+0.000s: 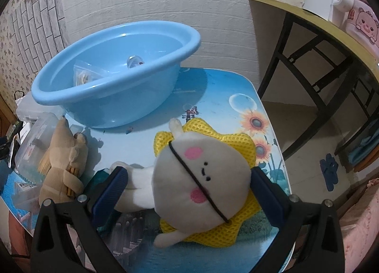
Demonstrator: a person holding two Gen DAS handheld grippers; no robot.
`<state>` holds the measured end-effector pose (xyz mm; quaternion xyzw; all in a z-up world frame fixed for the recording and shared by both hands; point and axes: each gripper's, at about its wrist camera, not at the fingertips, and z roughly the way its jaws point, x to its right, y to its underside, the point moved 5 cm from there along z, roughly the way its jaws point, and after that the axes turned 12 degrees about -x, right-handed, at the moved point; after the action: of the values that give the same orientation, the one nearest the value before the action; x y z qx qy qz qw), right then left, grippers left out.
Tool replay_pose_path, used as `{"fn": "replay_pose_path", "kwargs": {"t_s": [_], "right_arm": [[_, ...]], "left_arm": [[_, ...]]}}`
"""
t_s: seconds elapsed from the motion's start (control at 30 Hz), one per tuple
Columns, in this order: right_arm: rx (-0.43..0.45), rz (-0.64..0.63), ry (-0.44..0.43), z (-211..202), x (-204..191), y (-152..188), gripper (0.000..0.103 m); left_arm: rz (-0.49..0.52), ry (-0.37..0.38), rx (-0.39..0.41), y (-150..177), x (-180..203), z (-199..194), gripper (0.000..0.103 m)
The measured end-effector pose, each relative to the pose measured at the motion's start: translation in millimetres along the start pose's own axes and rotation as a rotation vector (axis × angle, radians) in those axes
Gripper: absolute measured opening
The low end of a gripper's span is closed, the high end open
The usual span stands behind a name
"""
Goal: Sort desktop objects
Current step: 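Grasp the black lotion bottle with the left tool while the right tool grasps the white bunny, then lift the lotion bottle and the white bunny off the table with both tools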
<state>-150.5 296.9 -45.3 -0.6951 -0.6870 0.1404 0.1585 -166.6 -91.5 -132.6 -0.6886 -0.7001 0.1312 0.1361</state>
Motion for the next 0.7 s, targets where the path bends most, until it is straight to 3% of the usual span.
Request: {"fn": "replay_pose_path", "kwargs": {"t_s": [0.17, 0.23, 0.4, 0.47, 0.57, 0.7], "right_arm": [[-0.027, 0.042, -0.031, 3.5, 6.9, -0.1, 0.103], [-0.025, 0.033, -0.04, 2.2, 7.0, 0.2, 0.1], [-0.014, -0.013, -0.037, -2.8, 2.6, 2.5, 0.086], [0.008, -0.026, -0.035, -9.2, 1.6, 2.0, 0.067], [-0.007, -0.025, -0.096, -12.0, 1.2, 2.3, 0.067], [-0.004, -0.021, -0.112, -15.0, 1.5, 7.3, 0.067]], "left_arm": [[0.03, 0.032, 0.011, 3.5, 10.3, -2.9, 0.101], [0.062, 0.023, 0.021, 4.6, 18.2, -5.7, 0.083], [0.081, 0.024, 0.03, 5.6, 30.0, -11.8, 0.062], [0.069, 0.023, 0.027, 7.3, 30.6, -13.1, 0.062], [0.069, 0.02, 0.021, 10.1, 31.4, -14.9, 0.062], [0.054, 0.02, 0.014, 19.1, 31.9, -18.3, 0.062]]}}
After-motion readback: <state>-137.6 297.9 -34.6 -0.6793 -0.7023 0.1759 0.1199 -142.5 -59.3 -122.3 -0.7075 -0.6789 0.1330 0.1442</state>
